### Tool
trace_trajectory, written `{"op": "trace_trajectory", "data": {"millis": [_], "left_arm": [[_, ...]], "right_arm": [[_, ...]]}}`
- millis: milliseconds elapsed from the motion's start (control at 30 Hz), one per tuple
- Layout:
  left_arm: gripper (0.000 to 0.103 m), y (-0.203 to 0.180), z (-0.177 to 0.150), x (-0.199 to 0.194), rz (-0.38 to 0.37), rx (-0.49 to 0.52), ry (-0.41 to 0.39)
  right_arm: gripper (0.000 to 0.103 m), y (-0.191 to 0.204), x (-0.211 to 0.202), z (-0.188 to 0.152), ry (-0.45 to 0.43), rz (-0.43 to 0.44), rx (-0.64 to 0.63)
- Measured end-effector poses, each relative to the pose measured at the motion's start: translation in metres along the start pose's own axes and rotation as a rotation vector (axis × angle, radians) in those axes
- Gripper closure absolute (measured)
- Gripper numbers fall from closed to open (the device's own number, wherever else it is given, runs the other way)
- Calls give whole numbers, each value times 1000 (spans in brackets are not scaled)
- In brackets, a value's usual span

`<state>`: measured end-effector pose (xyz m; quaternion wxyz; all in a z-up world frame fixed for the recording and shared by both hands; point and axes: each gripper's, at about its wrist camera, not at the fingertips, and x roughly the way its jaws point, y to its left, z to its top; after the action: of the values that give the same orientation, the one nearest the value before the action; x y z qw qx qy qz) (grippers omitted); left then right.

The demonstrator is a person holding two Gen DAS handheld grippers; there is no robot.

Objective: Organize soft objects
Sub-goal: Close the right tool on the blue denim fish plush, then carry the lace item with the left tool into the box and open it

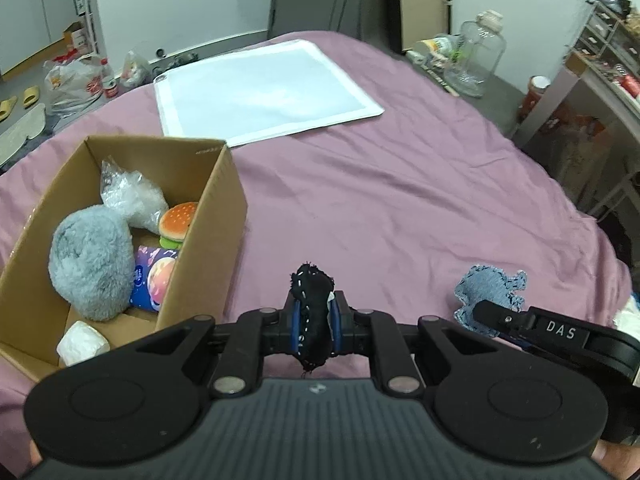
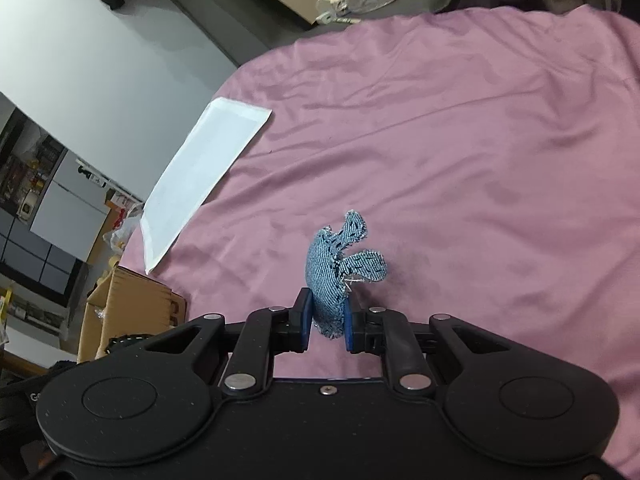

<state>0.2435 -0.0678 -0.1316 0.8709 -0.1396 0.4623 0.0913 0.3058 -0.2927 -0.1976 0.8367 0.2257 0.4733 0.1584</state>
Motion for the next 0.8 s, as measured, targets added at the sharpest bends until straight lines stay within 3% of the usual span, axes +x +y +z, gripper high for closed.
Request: {"op": "trace_trajectory", "data": {"millis": [533,800], "left_arm": [[89,26,11,-55,-98,55,-45],[89,58,16,-82,-123,38,-70]], "right_arm": [[87,14,-75,-31,-98,-73,-6],[87,41,-103,-38,-162,-64,-29]]}}
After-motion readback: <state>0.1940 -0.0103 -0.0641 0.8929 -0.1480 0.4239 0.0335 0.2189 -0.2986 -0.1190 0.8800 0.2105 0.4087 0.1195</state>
